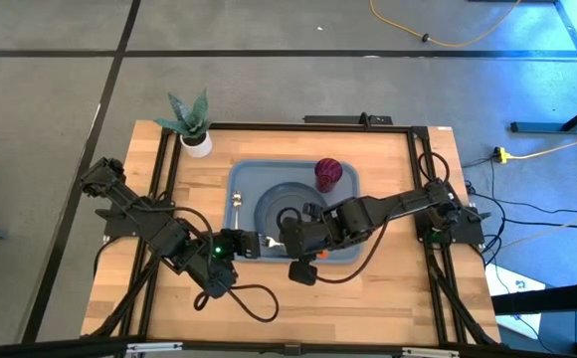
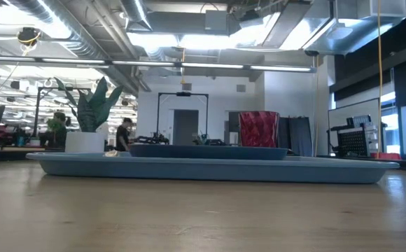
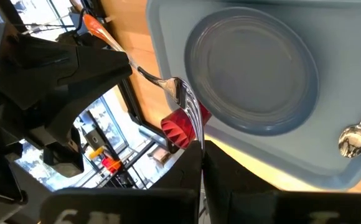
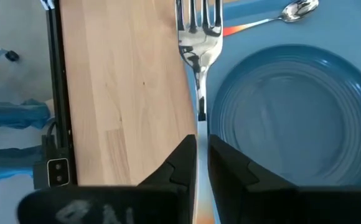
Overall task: Pick and place plate/cup/fork/spoon on tray
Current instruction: Put the orange fork on the blue tray
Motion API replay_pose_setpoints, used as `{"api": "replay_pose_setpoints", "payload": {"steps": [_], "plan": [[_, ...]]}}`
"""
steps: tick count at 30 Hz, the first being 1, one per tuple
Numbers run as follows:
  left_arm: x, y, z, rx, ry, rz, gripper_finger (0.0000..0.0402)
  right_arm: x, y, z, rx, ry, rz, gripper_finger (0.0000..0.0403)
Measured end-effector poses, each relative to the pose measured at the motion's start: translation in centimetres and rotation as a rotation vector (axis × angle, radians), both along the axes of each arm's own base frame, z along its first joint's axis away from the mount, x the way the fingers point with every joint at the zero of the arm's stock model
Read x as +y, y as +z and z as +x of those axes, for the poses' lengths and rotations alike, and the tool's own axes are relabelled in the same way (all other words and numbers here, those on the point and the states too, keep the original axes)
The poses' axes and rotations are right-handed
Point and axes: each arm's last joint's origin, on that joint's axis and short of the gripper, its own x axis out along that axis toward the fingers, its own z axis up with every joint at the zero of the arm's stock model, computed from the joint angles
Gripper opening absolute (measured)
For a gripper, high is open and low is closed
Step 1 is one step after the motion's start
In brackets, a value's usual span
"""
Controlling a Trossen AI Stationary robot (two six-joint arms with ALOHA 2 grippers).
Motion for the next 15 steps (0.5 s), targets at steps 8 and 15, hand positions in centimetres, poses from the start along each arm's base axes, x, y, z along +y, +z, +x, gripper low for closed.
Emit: {"api": "replay_pose_setpoints", "payload": {"steps": [8, 15], "plan": [[0.01, 0.01, 0.00, -0.002, 0.002, 0.004, 0.0000, -0.03, 0.00, 0.00, 0.001, -0.003, 0.001, 0.0042], [-0.04, 0.06, 0.08, -0.011, 0.000, -0.001, 0.0000, -0.49, -0.01, 0.16, 0.001, -0.013, 0.001, 0.0042]]}}
